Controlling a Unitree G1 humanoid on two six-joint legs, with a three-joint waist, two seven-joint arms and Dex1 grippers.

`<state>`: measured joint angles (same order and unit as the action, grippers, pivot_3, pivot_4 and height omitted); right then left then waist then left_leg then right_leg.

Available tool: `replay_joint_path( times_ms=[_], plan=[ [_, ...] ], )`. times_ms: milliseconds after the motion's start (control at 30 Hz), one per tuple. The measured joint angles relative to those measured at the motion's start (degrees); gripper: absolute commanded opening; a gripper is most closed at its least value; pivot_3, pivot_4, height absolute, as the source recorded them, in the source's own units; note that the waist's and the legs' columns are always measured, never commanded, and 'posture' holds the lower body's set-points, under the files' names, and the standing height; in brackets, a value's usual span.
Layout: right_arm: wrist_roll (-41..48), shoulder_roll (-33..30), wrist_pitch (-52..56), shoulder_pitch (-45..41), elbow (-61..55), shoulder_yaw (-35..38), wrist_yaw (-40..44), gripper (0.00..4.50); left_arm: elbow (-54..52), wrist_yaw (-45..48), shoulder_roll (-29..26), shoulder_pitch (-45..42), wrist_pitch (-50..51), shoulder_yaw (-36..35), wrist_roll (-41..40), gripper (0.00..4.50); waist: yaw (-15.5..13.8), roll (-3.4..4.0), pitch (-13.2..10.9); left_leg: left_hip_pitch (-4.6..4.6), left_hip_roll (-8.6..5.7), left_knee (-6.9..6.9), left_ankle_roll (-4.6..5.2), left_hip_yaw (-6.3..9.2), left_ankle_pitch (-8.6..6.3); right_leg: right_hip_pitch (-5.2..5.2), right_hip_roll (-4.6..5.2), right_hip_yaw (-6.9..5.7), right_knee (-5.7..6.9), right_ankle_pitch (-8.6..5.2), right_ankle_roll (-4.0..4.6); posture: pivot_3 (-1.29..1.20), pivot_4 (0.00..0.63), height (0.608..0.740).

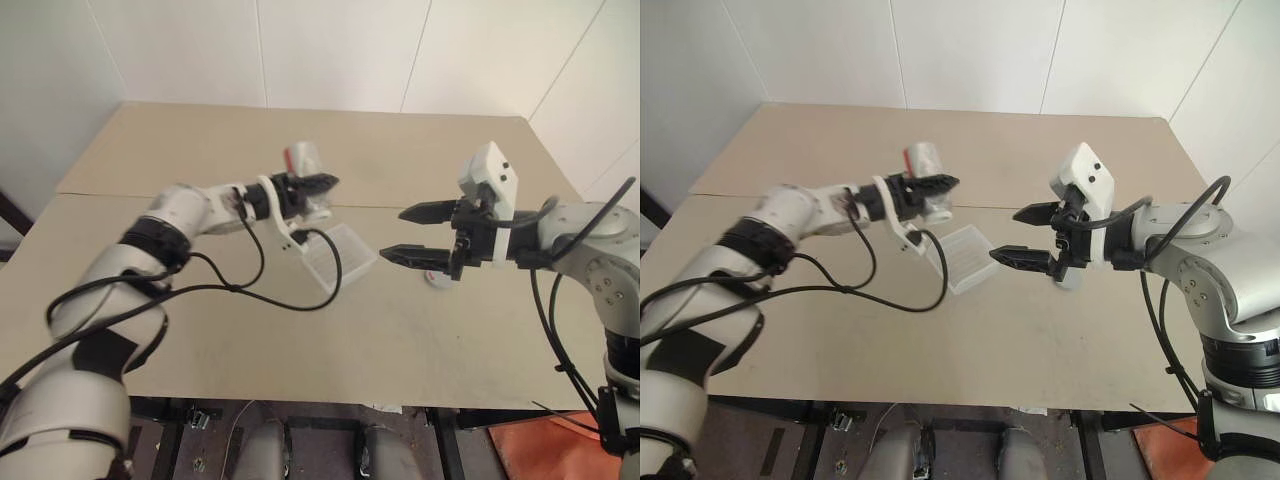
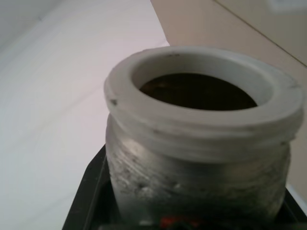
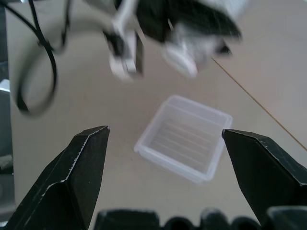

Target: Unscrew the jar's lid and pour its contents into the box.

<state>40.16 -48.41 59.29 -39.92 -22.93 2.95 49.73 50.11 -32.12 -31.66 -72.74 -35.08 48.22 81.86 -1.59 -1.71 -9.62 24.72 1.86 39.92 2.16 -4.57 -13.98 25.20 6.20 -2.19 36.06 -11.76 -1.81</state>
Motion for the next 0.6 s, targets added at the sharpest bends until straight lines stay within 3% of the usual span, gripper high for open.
replay_joint_path(
  times_ms=[133,300,467,600],
  plan=[
    [2.84,1.06,1.72,0.03,-0.18,1.14,-1.82,4.40,4.52,-4.58,3.63,-1.32,7.17,6.15,5.96,1.95,0.44,-0.01,-0.01,0.13,0.01,-0.04,0.01,-0.06,0.00,0.12,-0.02,-0.01,0.09,0.00,0.00,0.00,0.150,0.740],
    [5.79,1.69,2.63,0.61,-2.45,3.92,-4.77,4.40,7.53,-5.62,5.38,-2.43,11.66,7.60,6.47,1.95,0.53,-0.02,-0.01,0.18,0.01,-0.04,0.08,-0.06,-0.05,0.11,0.01,-0.02,0.01,-0.01,-0.02,0.00,0.150,0.740],
    [6.80,1.79,2.64,2.57,-3.53,4.44,-6.35,4.40,8.20,-6.02,5.37,-3.73,12.26,7.08,4.21,1.95,0.51,-0.03,-0.01,0.18,-0.01,0.01,0.09,-0.04,-0.05,0.09,0.04,-0.03,0.03,0.00,-0.03,0.00,0.150,0.740],
    [7.18,1.81,2.59,3.36,-4.14,4.43,-7.34,4.40,7.74,-2.23,5.10,-3.21,5.55,1.67,-6.00,1.95,0.57,-0.03,-0.01,0.18,0.00,0.04,0.10,-0.03,-0.06,0.09,0.09,-0.04,0.04,0.00,-0.03,0.00,0.150,0.740]
  ],
)
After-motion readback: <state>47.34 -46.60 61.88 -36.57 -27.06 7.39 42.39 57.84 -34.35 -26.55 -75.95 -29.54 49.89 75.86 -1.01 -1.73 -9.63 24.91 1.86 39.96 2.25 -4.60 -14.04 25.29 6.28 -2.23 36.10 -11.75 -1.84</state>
